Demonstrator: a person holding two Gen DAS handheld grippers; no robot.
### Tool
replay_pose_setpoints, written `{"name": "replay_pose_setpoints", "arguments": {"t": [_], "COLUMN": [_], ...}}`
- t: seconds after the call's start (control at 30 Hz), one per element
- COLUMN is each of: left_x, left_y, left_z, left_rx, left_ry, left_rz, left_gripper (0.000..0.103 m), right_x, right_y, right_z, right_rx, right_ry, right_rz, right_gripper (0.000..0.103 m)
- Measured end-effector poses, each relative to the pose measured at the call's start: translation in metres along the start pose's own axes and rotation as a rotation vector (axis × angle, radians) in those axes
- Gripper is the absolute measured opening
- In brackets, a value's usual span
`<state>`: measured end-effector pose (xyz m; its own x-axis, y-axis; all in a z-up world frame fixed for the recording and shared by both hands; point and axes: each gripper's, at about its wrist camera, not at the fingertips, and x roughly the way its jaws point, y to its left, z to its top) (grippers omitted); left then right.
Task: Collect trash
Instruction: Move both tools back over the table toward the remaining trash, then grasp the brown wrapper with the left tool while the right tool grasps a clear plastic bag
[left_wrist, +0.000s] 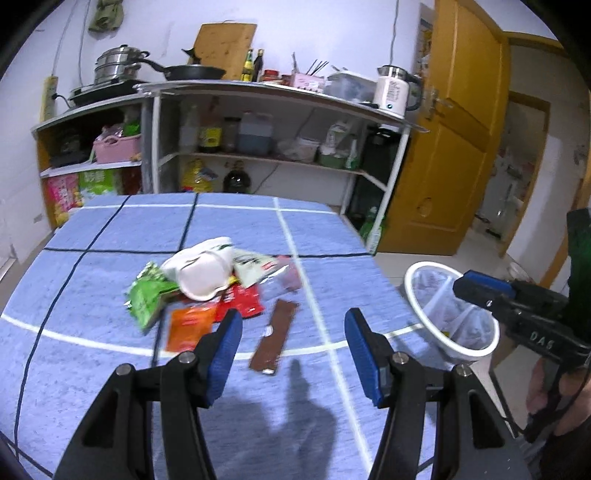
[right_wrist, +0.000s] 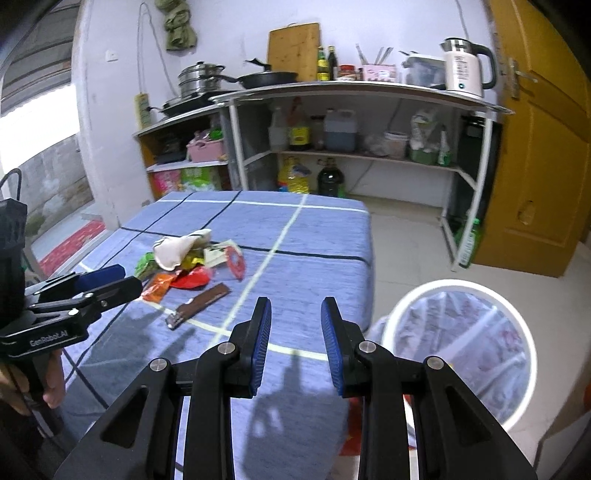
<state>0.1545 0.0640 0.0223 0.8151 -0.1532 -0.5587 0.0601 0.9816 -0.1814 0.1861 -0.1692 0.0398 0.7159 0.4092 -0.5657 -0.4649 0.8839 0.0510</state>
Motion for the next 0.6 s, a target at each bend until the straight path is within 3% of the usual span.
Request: {"name": "replay_pose_setpoints", "arguments": {"t": [0.3,0.6], "left_x": [0.033,0.074], "left_y": [0.011,0.012], "left_z": [-0.019,-0.018], "left_rx": [0.019,-0.008], "left_ry": [0.107,0.238], "left_rz": [0.016,0.016], "left_gripper": [0.059,0.049], "right_x": [0.022,0.037], "right_y": [0.011,0.012], "right_z": [0.004,0.008], "right_rx": [-0.011,-0.013], "right_ry": [0.03,0.063], "right_rz": [0.037,0.072], "right_gripper": [0.029,0.029]}}
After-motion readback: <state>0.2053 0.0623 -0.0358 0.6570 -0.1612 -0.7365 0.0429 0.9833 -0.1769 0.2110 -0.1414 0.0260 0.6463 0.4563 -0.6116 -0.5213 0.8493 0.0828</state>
